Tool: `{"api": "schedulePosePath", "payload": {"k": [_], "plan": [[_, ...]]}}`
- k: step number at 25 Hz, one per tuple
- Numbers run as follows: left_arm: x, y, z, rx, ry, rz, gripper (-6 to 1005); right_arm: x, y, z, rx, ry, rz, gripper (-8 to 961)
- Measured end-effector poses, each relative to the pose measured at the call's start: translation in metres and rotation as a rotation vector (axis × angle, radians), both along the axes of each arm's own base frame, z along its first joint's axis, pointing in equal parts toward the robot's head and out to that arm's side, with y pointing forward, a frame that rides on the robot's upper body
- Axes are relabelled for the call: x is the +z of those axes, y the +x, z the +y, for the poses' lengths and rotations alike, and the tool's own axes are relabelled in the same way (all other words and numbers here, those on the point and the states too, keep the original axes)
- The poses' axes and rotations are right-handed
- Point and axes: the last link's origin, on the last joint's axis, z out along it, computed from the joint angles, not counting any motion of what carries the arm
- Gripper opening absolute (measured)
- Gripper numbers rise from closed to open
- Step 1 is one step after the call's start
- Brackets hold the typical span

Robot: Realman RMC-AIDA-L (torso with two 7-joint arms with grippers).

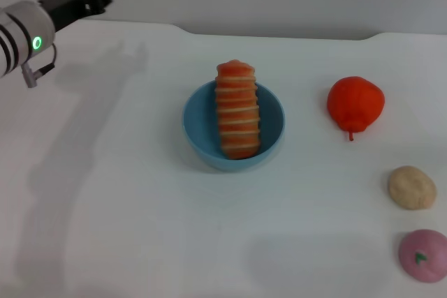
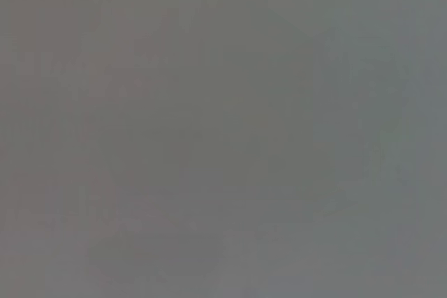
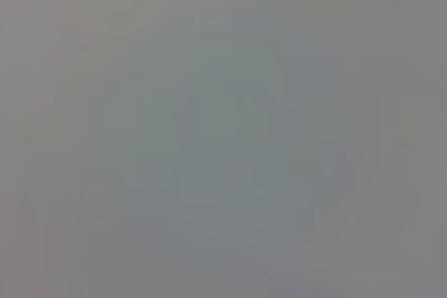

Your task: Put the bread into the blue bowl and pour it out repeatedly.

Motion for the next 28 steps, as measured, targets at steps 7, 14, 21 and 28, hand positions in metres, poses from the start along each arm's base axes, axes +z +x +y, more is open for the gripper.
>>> {"api": "schedulePosePath", "payload": {"k": [7, 14, 21, 28], "plan": [[0.0, -0.014, -0.011, 0.036, 0.215, 0.157, 386, 0.014, 0.053, -0.039, -0.185, 0.142, 0.137, 475], [0.0, -0.023, -0.038, -0.013, 0.54, 0.26, 384, -0.006, 0.091, -0.066, -0.391, 0.254, -0.15, 475], [-0.011, -0.038, -0.051, -0.122, 0.576, 0.274, 385, -0.051, 0.086, -0.061, -0.421, 0.265, -0.593, 475], [-0.027, -0.035, -0.062, -0.206, 0.536, 0.313, 386, -0.087, 0.073, -0.038, -0.392, 0.179, -0.861, 475]]}}
